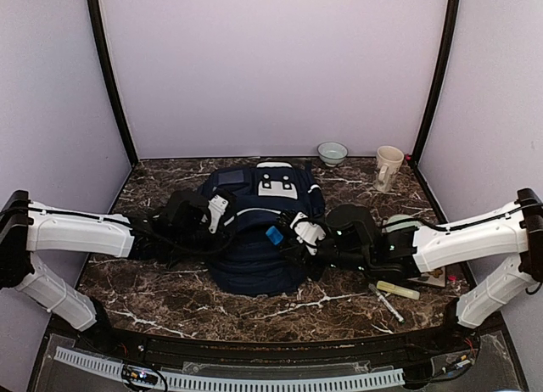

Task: Pack the student bag
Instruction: Place the pen in the upper front pocket of the bag.

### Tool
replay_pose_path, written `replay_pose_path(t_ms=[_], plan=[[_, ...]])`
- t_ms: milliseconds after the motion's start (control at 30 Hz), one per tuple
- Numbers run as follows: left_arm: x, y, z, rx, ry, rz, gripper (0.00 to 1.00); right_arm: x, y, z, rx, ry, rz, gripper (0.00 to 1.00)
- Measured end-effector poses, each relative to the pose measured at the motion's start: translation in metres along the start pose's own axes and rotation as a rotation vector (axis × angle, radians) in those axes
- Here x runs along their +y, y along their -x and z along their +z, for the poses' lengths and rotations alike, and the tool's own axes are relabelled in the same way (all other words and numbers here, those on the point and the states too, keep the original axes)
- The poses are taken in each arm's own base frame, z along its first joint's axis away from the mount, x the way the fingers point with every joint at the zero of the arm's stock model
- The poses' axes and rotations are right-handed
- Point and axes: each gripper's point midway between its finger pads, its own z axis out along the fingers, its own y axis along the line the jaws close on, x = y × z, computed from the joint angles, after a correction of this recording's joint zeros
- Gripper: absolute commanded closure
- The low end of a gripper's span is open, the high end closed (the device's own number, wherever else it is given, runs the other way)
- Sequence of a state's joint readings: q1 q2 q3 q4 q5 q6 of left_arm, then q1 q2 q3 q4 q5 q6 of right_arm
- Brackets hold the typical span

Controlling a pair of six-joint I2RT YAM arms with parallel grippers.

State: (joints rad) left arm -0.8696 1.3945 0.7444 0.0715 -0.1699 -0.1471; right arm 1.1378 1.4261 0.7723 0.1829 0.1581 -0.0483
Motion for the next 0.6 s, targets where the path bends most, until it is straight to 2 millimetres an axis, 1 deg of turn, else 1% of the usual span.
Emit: replay_pose_path(t_ms=[100, 167, 233, 367, 433, 500, 600], plan=[[-0.003, 0.000, 0.006, 0.004, -0.015, 0.014, 0.77, -0.001, -0.005, 0.000, 0.004, -0.002, -0.003, 0.94], [-0.006, 0.000, 0.008, 0.000, -0.031, 0.019, 0.87, -0.001, -0.011, 0.001, 0.017, -0.003, -0.011, 0.93], [-0.009, 0.001, 0.008, -0.003, -0.044, 0.025, 0.91, -0.001, -0.014, 0.002, 0.024, 0.001, -0.026, 0.92], [-0.012, 0.006, 0.007, -0.015, -0.061, 0.026, 0.93, 0.005, -0.022, 0.011, 0.051, 0.031, -0.078, 0.92], [-0.013, 0.008, 0.007, -0.019, -0.065, 0.024, 0.94, 0.005, -0.024, 0.017, 0.073, 0.028, -0.103, 0.92], [-0.013, 0.008, 0.006, -0.020, -0.068, 0.023, 0.95, 0.000, -0.020, 0.023, 0.085, 0.015, -0.125, 0.92], [-0.014, 0.009, 0.006, -0.020, -0.068, 0.023, 0.97, -0.012, -0.007, 0.032, 0.099, -0.028, -0.152, 0.93]])
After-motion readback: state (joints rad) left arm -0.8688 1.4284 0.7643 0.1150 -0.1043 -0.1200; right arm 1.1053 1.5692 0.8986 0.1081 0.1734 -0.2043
